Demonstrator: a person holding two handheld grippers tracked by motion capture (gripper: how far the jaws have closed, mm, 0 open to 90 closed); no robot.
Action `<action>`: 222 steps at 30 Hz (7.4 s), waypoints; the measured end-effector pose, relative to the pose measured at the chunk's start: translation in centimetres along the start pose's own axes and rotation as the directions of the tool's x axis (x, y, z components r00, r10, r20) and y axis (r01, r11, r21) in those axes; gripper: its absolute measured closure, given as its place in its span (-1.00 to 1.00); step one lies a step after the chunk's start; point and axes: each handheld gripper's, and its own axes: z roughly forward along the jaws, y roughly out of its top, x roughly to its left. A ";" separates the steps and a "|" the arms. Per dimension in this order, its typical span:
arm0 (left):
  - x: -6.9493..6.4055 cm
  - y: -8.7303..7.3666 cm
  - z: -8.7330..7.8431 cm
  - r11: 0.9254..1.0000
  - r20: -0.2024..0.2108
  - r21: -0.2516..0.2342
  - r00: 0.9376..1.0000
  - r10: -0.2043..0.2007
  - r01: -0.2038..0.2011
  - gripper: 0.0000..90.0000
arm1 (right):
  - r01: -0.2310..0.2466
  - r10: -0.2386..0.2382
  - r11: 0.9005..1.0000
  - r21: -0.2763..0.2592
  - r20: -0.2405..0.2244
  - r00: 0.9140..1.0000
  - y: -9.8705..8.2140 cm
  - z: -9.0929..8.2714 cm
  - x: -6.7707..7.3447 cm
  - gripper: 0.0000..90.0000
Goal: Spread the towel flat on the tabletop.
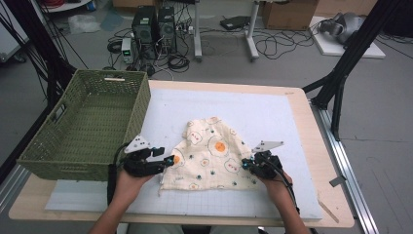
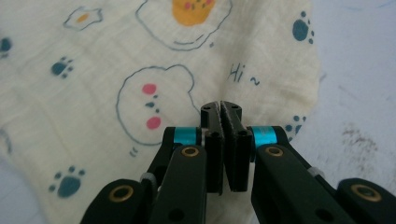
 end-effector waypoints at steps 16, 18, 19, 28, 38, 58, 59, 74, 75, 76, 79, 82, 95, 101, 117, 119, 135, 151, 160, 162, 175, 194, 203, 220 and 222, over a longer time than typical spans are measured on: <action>0.5 3.1 5.4 1.000 -0.040 0.008 0.999 -0.002 0.002 0.06 | -0.009 0.012 0.998 -0.064 0.047 0.999 -2.5 -4.5 -0.5 0.51; 0.7 3.5 6.2 1.000 -0.047 0.008 0.999 -0.013 0.014 0.06 | -0.026 0.033 0.993 -0.111 0.058 0.998 -2.2 -4.6 -0.6 0.40; 0.9 3.6 6.6 1.000 -0.052 -0.002 0.998 -0.020 0.020 0.06 | -0.034 0.042 0.990 -0.133 0.059 0.997 -2.0 -4.7 -0.6 0.38; 1.5 5.2 11.6 0.996 -0.088 0.089 0.996 0.006 0.002 0.09 | -0.010 0.021 0.988 -0.152 0.070 0.997 -1.5 -4.1 -0.5 0.30; 0.2 4.2 15.0 0.984 -0.073 0.178 0.997 0.037 -0.023 -0.01 | -0.025 0.043 0.983 -0.182 0.094 0.995 -1.9 -4.4 -0.7 0.12; 2.9 3.8 8.9 0.983 -0.221 0.174 0.971 0.093 -0.055 0.83 | -0.033 0.053 0.984 -0.177 0.109 0.993 -2.0 -4.2 -1.0 0.11; 3.1 3.8 8.5 0.983 -0.232 0.176 0.969 0.086 -0.046 0.83 | -0.038 0.058 0.984 -0.176 0.110 0.992 -2.0 -4.2 -1.0 0.11; 2.0 1.8 6.5 0.992 -0.241 0.101 0.965 0.101 -0.079 0.09 | -0.075 0.103 0.978 -0.196 0.137 0.985 -1.2 -3.1 -1.3 0.04; 1.9 1.6 6.4 0.991 -0.231 0.101 0.967 0.106 -0.085 0.08 | -0.069 0.098 0.978 -0.198 0.141 0.985 -1.0 -2.8 -1.4 0.05; 1.8 1.5 6.4 0.992 -0.218 0.095 0.970 0.104 -0.085 0.08 | -0.073 0.101 0.978 -0.194 0.138 0.985 -0.7 -2.6 -1.5 0.06; 1.7 1.4 6.3 0.991 -0.181 0.104 0.978 0.107 -0.089 0.08 | -0.069 0.095 0.979 -0.191 0.131 0.987 0.2 -1.5 -1.6 0.09; 1.4 1.5 6.3 0.990 -0.151 0.101 0.982 0.110 -0.096 0.08 | -0.074 0.098 0.981 -0.180 0.132 0.986 0.9 -0.4 -1.6 0.10; 1.4 0.2 7.1 0.969 -0.105 0.204 0.981 0.161 -0.137 0.88 | -0.103 0.114 0.987 -0.126 0.079 0.990 4.8 3.4 -3.4 0.50; 1.2 -0.2 6.4 0.977 -0.080 0.174 0.987 0.142 -0.127 0.89 | -0.030 0.037 0.995 -0.093 0.080 0.996 4.8 2.6 -2.7 0.94; 1.0 -0.7 4.0 0.987 -0.069 0.118 0.990 0.121 -0.112 0.89 | 0.116 -0.119 0.993 -0.032 -0.113 0.986 3.8 3.8 3.7 0.92; 1.0 -0.8 3.8 0.988 -0.070 0.116 0.991 0.114 -0.106 0.88 | 0.083 -0.091 0.995 -0.057 -0.150 0.984 3.6 4.2 4.0 0.90; 1.1 -1.3 4.1 0.989 -0.070 0.117 0.992 0.104 -0.096 0.74 | -0.130 0.094 0.967 -0.218 -0.168 0.981 4.3 1.4 0.8 0.39; 1.2 -1.4 4.2 0.988 -0.056 0.120 0.993 0.109 -0.101 0.77 | -0.215 0.260 0.938 -0.273 0.141 0.955 5.9 1.7 -3.6 0.57; 1.3 -1.4 4.2 0.988 -0.060 0.119 0.992 0.107 -0.100 0.75 | -0.184 0.193 0.974 -0.132 0.057 0.980 6.2 4.3 -4.0 0.41; 1.3 -1.4 4.2 0.988 -0.060 0.120 0.992 0.108 -0.100 0.75 | -0.151 0.152 0.983 -0.107 0.004 0.988 6.5 5.0 -3.0 0.31; 1.3 -1.5 4.3 0.987 -0.062 0.122 0.992 0.109 -0.101 0.73 | 0.001 -0.001 1.000 -0.011 0.028 1.000 7.1 6.7 -0.1 0.35; 1.1 -1.5 4.4 0.987 -0.061 0.124 0.992 0.112 -0.104 0.72 | 0.017 -0.038 0.999 0.048 0.486 0.873 7.1 3.2 -4.3 0.97; 1.2 -1.3 4.3 0.993 -0.089 0.099 0.994 0.069 -0.060 0.28 | -0.040 0.044 0.999 -0.019 0.396 0.917 6.4 2.6 -5.1 0.59; 2.4 1.0 5.1 0.998 -0.147 0.048 0.988 0.040 -0.033 0.17 | -0.019 0.049 0.985 -0.174 0.166 0.985 1.2 -1.1 -3.3 0.11; 2.7 1.7 5.8 0.998 -0.170 0.061 0.985 0.041 -0.031 0.16 | -0.023 0.051 0.984 -0.178 0.156 0.986 1.1 -1.1 -3.4 0.10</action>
